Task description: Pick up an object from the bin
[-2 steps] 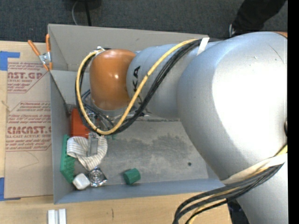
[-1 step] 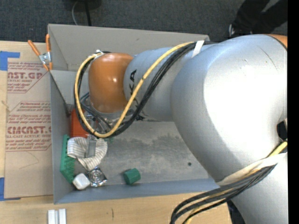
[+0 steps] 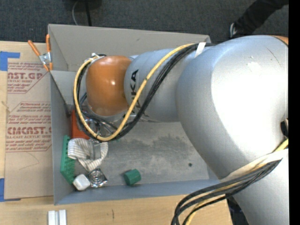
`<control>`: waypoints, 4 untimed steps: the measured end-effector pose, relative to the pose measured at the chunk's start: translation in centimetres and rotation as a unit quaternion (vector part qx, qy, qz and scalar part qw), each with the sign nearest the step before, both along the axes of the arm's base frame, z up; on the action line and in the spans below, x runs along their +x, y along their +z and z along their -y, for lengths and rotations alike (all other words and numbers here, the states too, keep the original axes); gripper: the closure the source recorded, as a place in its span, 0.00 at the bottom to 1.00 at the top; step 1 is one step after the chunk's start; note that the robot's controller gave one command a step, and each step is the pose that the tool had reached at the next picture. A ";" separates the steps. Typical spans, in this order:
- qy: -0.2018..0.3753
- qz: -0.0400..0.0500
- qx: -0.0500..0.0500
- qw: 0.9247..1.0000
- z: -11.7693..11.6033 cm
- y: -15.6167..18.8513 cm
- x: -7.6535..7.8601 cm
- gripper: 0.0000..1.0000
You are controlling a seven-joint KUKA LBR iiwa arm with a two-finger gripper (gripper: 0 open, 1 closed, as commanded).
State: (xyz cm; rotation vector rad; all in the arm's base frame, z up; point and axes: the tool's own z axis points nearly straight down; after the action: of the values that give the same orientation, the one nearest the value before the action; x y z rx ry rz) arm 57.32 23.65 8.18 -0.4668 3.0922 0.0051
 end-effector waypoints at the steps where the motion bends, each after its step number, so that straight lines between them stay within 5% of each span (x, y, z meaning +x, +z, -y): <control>1: 0.026 0.001 0.001 1.000 -0.6 -0.8 0.9 1.00; 4: 0.032 0.003 0.002 0.999 -0.4 3.4 -0.2 1.00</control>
Offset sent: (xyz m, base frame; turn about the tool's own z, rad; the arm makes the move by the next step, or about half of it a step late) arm 0.0000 0.0000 0.0000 0.0000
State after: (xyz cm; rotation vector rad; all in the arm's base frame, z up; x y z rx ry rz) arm 57.09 24.07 11.62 -0.5643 3.0687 0.0109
